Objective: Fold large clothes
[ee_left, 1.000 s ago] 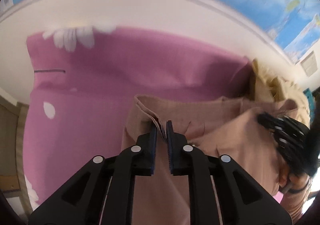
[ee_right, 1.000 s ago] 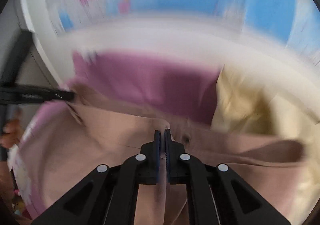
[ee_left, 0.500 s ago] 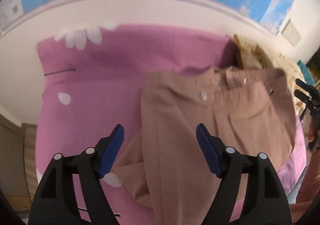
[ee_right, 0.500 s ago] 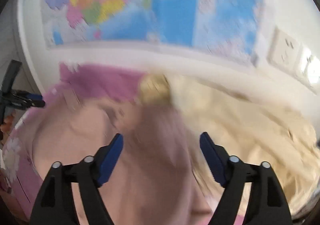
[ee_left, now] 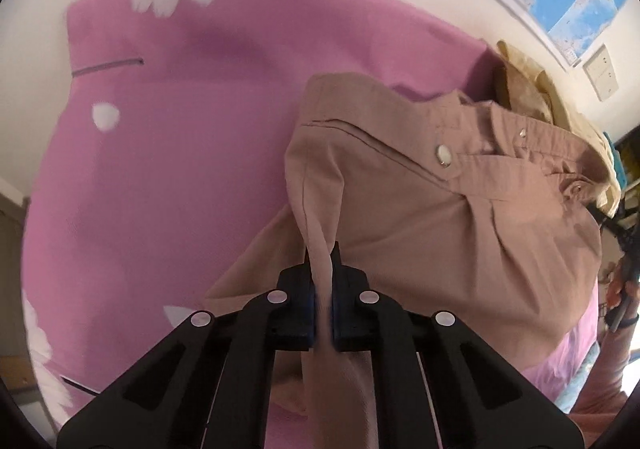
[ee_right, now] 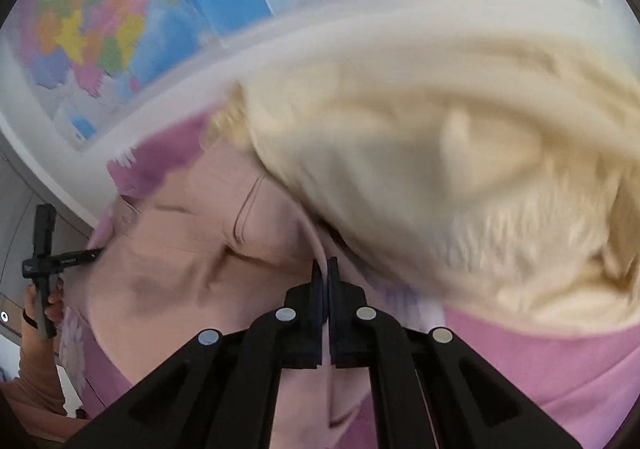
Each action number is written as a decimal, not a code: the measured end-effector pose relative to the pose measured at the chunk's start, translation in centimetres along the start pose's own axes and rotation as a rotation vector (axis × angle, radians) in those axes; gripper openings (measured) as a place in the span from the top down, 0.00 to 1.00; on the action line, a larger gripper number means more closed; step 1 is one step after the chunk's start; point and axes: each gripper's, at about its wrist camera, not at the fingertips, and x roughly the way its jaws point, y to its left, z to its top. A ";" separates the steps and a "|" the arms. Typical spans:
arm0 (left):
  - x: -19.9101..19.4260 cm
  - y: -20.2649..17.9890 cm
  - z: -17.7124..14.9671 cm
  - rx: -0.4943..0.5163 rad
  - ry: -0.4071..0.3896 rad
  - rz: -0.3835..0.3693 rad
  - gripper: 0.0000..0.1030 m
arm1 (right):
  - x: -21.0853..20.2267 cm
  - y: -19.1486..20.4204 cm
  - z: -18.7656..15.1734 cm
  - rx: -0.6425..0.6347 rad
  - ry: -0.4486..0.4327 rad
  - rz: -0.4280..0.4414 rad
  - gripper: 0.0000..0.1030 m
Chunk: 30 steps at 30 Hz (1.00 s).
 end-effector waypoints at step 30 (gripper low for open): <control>-4.8 -2.8 -6.2 0.064 -0.123 0.057 0.22 | -1.8 -1.9 -6.9 0.247 -0.029 0.310 0.06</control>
